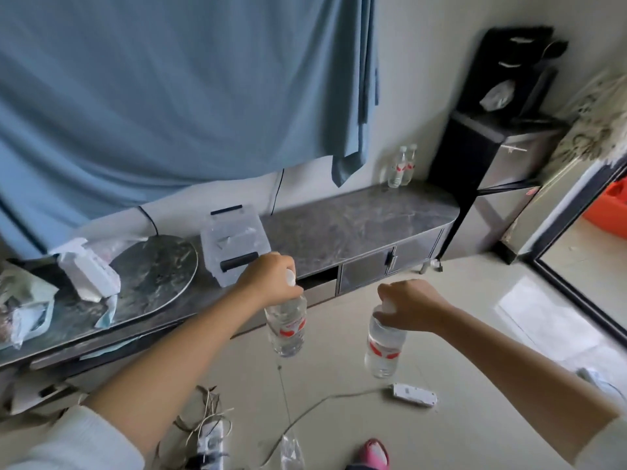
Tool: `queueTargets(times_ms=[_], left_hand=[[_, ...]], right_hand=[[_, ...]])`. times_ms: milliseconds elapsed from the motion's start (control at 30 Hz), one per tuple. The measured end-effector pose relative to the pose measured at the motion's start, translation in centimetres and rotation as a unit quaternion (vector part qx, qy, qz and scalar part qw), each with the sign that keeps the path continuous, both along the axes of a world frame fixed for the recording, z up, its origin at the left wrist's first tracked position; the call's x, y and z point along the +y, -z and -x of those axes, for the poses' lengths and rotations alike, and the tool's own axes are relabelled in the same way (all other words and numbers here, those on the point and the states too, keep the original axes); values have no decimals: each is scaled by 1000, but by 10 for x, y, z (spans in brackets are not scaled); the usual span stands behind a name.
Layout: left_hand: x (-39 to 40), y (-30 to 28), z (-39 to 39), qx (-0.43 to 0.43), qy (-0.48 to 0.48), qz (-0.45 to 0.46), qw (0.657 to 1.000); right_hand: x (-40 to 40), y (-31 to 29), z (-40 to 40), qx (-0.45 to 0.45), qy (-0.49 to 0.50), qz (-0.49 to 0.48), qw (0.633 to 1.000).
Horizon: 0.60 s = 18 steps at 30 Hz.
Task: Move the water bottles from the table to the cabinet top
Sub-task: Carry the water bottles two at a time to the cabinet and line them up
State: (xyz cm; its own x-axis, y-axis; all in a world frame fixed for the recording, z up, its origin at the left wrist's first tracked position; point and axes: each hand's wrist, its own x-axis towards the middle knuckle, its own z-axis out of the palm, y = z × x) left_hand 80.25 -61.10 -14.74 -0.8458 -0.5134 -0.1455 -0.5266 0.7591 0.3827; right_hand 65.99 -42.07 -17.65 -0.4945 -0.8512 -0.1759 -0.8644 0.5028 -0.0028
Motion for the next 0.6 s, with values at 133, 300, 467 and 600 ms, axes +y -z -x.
queueTargets(times_ms=[133, 300, 467, 600], left_hand=[[-10, -2, 85, -11, 7, 0, 1000], [-25, -6, 183, 4, 5, 8, 1000], [-39, -6, 266, 6, 6, 18, 1000], [-51, -4, 332, 15, 10, -1, 1000]], right_hand=[[-5, 0, 84, -15, 10, 15, 1000], [-20, -16, 178, -10, 29, 40, 999], [-32, -23, 260, -13, 74, 63, 995], [-40, -21, 325, -33, 114, 82, 990]])
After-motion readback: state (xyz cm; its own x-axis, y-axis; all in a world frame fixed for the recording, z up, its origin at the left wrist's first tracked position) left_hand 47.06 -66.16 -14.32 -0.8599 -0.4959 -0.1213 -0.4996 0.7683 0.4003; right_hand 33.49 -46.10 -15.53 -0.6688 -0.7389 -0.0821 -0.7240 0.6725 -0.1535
